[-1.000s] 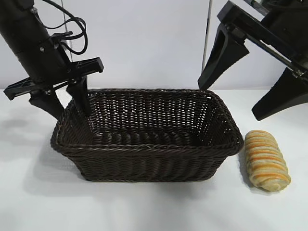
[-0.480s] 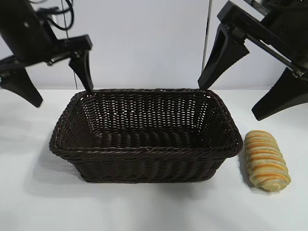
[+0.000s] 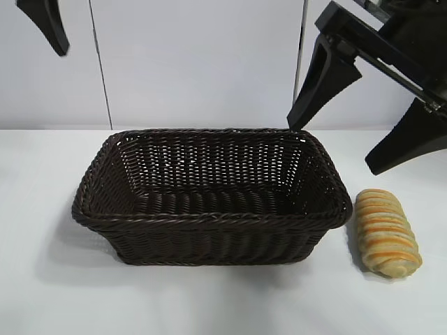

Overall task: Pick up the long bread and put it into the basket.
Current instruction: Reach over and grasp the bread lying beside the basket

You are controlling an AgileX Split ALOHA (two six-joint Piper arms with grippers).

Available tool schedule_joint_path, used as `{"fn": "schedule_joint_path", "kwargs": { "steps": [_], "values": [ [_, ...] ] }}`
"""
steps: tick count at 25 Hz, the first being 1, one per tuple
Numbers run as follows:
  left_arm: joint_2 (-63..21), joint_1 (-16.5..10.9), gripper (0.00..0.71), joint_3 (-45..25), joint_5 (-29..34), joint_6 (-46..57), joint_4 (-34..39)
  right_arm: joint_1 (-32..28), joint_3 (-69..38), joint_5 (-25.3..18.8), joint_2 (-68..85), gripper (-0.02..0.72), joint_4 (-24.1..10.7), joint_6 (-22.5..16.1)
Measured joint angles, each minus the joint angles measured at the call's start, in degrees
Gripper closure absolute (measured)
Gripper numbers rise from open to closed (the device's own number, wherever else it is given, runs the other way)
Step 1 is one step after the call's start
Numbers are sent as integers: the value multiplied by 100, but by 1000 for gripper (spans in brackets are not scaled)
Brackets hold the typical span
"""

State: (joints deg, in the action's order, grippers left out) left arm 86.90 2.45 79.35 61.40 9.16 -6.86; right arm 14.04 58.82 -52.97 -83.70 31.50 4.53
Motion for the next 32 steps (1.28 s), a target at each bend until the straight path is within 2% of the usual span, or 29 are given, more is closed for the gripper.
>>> {"fn": "schedule_joint_path", "kwargs": {
  "steps": [2, 4, 10, 13, 18, 23, 29, 32],
  "values": [
    [-56, -296, 23, 0, 65, -26, 27, 0, 0, 0, 0, 41, -6, 0],
    [-103, -446, 23, 0, 97, -33, 29, 0, 0, 0, 0, 41, -10, 19],
    [-254, -488, 23, 0, 267, -157, 20, 0, 0, -5, 0, 41, -20, 69],
    [-597, -488, 23, 0, 352, -174, 117, 0, 0, -5, 0, 41, -25, 89],
    [-1620, -488, 23, -19, 489, -180, 280, 0, 0, -23, 0, 41, -24, 168],
    [-2833, -466, 23, -370, 541, -185, 371, 0, 0, -23, 0, 41, -24, 203],
    [-4372, -69, 23, -1045, 592, -226, 994, 0, 0, -23, 0, 41, -24, 216],
    [-5262, -13, 23, -1438, 592, -396, 1217, 0, 0, -17, 0, 41, -24, 216]
  ]
}}
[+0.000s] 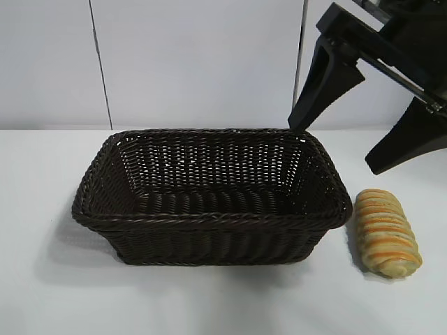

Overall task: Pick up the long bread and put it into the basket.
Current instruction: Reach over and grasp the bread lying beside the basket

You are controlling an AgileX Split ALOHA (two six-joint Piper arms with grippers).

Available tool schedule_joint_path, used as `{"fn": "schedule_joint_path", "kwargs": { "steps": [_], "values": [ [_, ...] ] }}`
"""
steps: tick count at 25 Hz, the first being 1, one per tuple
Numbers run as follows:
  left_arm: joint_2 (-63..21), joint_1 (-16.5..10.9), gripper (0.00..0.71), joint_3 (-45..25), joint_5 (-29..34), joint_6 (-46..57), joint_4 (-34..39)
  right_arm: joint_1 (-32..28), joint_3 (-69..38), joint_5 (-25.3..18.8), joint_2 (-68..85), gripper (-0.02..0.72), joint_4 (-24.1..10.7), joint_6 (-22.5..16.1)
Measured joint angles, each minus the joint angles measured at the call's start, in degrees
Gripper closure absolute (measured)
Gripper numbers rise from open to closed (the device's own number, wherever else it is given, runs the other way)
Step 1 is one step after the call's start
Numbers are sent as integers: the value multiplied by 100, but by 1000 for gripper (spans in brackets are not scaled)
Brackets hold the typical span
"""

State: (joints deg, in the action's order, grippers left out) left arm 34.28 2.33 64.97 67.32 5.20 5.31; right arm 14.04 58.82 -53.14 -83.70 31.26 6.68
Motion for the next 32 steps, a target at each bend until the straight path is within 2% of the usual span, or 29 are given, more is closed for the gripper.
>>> {"fn": "schedule_joint_path", "kwargs": {
  "steps": [5, 12, 22, 32],
  "values": [
    [-1414, 0, 23, -821, -125, -143, -56, 0, 0, 0, 0, 41, 0, 0],
    [-2441, 0, 23, -2230, -253, -576, -658, 0, 0, 5, 0, 41, -7, 6],
    [-2871, 0, 23, -3576, -265, -829, -887, 0, 0, 9, 0, 41, -7, 42],
    [-2871, 0, 23, -3697, -301, -829, -899, 0, 0, 16, 0, 41, -18, 64]
  ]
}}
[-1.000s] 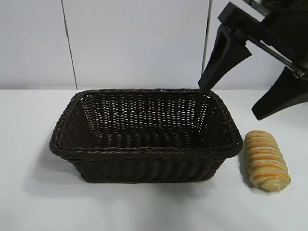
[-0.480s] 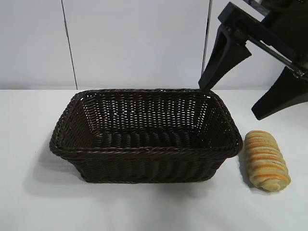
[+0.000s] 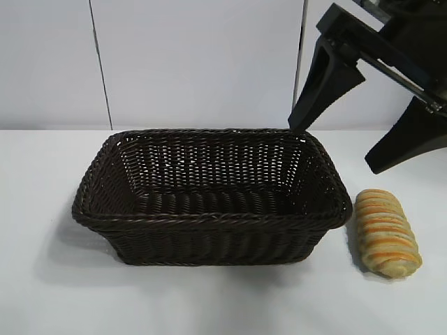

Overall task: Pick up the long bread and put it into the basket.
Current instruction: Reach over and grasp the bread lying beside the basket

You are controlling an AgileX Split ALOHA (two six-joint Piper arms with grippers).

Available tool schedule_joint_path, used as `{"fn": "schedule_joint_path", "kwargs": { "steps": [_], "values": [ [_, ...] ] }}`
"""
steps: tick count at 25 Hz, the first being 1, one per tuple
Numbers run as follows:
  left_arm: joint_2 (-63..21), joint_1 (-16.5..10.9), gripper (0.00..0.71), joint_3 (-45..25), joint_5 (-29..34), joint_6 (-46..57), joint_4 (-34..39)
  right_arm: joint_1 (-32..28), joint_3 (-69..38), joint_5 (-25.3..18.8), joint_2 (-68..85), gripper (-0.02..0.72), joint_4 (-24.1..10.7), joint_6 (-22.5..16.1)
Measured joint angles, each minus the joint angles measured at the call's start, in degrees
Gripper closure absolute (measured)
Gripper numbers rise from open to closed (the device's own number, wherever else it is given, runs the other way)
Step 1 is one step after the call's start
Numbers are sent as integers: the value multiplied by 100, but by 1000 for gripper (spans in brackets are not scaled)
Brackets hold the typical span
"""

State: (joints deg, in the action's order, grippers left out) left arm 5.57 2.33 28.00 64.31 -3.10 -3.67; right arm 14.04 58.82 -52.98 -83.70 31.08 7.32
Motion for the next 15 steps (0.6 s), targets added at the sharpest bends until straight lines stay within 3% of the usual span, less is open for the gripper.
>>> {"fn": "schedule_joint_path", "kwargs": {
  "steps": [15],
  "values": [
    [-629, -10, 23, 0, 0, 0, -7, 0, 0, 115, 0, 41, -102, 4]
  ]
}}
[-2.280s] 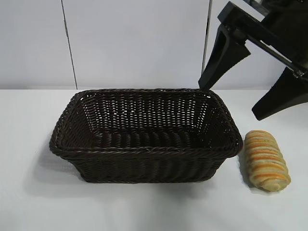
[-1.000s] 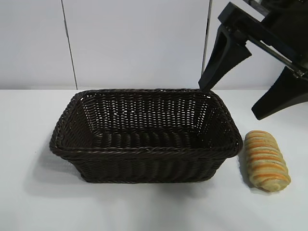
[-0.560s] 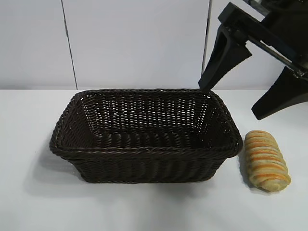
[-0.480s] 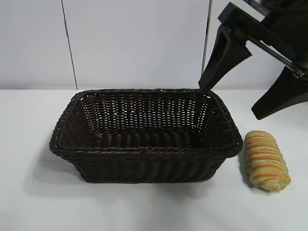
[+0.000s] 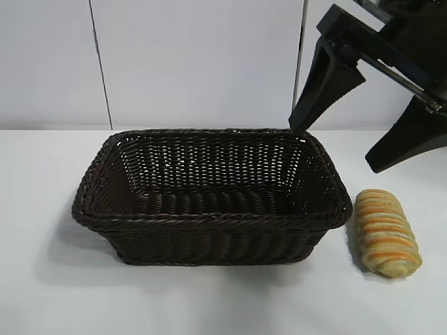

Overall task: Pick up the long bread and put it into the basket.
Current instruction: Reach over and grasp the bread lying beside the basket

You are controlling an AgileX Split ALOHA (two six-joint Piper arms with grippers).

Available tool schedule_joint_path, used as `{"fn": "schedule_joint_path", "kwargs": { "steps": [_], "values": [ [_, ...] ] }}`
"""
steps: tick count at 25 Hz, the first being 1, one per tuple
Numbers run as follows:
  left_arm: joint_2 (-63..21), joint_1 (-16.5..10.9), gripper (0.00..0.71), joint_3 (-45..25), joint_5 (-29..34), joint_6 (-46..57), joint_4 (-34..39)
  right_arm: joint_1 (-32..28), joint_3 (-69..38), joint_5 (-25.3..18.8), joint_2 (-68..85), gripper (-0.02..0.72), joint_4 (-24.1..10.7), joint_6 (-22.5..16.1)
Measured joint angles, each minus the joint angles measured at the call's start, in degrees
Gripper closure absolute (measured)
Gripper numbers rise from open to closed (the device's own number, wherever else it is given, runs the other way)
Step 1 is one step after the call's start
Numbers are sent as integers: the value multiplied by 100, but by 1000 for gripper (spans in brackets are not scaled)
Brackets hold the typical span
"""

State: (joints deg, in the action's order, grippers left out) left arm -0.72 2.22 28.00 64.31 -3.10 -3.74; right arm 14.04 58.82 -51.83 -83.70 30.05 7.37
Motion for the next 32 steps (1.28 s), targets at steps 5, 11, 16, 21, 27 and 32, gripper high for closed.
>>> {"fn": "schedule_joint_path", "kwargs": {
  "steps": [5, 11, 16, 21, 27, 32],
  "values": [
    [0, -61, 23, 0, 0, 0, 0, 0, 33, 79, 0, 41, -183, -26],
    [0, -61, 23, 0, 0, 0, 0, 0, 466, -48, 44, 41, -1462, -833],
    [0, -61, 23, 0, 0, 0, 0, 0, 877, -704, 82, 41, -2803, -1615],
    [0, -61, 23, 0, 0, 0, 0, 0, 959, -1061, 93, 41, -3550, -1999],
    [0, -61, 23, 0, 0, 0, 0, -22, 959, -1105, 93, 41, -3709, -2084],
    [0, -61, 23, 0, 0, 0, 0, -519, 959, -1105, 87, 41, -3713, -2084]
  ]
}}
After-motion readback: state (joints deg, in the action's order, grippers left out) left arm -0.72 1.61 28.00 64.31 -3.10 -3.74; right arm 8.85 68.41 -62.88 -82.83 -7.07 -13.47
